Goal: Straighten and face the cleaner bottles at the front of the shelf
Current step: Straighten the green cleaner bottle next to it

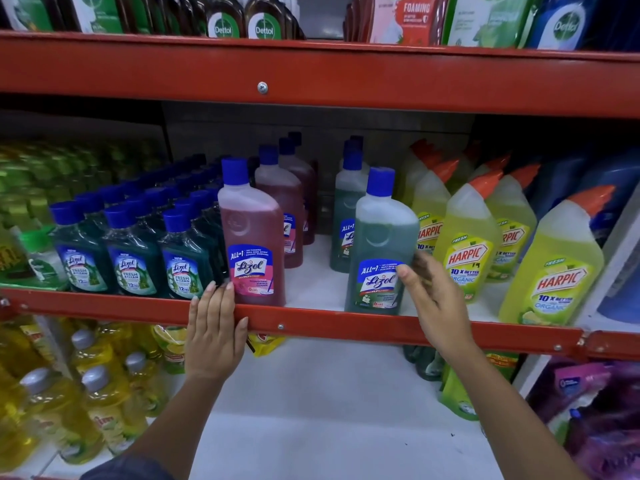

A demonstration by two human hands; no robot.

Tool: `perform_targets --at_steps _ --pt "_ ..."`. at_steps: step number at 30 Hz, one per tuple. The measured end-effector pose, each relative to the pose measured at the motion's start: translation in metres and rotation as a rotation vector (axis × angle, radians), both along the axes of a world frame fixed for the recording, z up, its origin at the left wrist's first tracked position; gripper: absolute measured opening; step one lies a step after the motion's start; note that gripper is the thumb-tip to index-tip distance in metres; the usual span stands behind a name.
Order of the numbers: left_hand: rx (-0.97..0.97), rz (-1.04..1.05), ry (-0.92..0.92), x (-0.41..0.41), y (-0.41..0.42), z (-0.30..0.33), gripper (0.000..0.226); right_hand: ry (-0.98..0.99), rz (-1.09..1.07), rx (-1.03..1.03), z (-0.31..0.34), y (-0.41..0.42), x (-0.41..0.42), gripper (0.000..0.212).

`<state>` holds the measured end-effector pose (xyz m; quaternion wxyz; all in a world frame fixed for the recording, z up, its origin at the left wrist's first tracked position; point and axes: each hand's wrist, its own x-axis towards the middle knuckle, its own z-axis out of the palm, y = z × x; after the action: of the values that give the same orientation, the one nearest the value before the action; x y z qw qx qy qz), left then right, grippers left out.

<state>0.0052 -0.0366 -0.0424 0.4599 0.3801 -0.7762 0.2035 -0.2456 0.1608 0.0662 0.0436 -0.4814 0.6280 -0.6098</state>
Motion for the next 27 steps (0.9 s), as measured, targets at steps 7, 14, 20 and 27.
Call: perform_targets --at_steps 7,14,20,27 --pt "0.02 -0.008 0.006 0.001 0.0 -0.001 0.055 0.351 -0.646 -0.156 0.023 0.013 -0.035 0.057" --pt "0.042 -0.009 0.014 0.0 0.003 0.0 0.056 0.349 -0.688 0.048 0.056 -0.007 -0.074 0.079" --pt "0.043 -0.011 0.005 0.0 0.004 0.002 0.056 0.439 -0.754 -0.022 0.06 -0.009 -0.08 0.049" --pt "0.015 -0.009 0.002 0.0 0.001 0.0 0.056 0.49 -0.769 -0.049 0.057 0.01 -0.071 0.048"
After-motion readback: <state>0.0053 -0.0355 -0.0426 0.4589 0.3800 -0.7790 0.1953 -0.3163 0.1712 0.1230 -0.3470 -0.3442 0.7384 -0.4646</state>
